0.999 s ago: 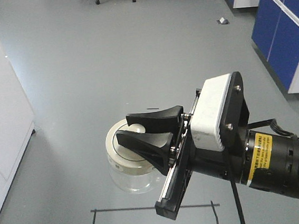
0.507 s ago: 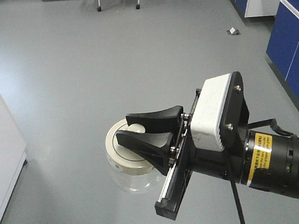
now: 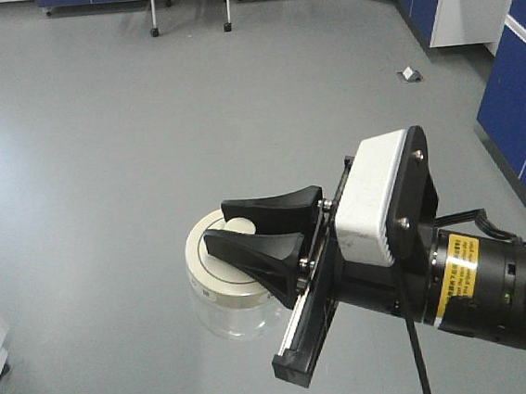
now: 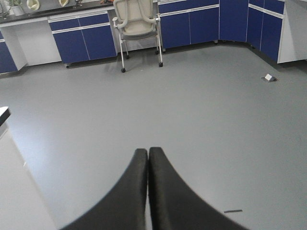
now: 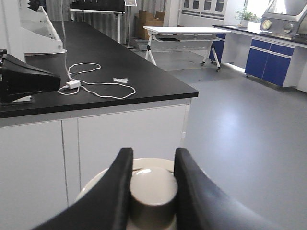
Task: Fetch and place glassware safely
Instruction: 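Keep holding the jar while the base drives toward the blue cabinets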
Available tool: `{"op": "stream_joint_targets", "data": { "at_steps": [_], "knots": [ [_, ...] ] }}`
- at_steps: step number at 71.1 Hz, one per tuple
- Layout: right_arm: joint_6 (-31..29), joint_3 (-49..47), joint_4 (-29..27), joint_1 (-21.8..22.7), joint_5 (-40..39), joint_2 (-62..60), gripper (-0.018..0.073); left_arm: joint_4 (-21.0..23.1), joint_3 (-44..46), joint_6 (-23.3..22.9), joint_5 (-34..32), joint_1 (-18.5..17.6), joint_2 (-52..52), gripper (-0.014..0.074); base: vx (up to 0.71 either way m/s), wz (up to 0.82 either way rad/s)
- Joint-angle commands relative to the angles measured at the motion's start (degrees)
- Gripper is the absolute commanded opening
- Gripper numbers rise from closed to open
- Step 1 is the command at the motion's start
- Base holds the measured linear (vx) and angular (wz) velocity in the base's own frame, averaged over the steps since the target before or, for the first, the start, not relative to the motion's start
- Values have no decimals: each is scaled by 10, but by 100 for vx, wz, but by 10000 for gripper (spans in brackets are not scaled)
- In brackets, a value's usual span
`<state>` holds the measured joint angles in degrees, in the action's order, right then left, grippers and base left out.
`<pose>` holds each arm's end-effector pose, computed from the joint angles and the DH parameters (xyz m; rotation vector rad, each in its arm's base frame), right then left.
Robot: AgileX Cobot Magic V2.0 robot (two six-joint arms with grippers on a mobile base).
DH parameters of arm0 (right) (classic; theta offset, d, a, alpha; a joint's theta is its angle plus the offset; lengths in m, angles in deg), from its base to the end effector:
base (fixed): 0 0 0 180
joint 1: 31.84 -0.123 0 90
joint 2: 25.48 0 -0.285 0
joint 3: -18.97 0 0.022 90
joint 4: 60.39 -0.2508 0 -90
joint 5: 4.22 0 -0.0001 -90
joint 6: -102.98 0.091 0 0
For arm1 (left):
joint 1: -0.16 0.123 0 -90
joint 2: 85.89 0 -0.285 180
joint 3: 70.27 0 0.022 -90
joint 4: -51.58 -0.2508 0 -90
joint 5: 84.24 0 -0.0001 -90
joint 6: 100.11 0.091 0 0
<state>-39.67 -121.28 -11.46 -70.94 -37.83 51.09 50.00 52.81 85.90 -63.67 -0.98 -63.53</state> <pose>0.1709 0.1877 0.3047 -0.9471 1.3780 0.7834 0.0684 -0.0005 0.2840 0.1241 1.7390 0.0897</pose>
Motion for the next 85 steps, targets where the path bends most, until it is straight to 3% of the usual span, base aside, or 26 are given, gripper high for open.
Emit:
{"op": "stream_joint_targets", "data": {
  "at_steps": [1, 85],
  "knots": [
    [-2, -18, -19, 0, -44, -15, -4, 2, 14, -1, -40, -3, 6, -7, 52, -6],
    [-2, -18, -19, 0, -44, -15, -4, 2, 14, -1, -41, -3, 6, -7, 54, -5]
  ]
}}
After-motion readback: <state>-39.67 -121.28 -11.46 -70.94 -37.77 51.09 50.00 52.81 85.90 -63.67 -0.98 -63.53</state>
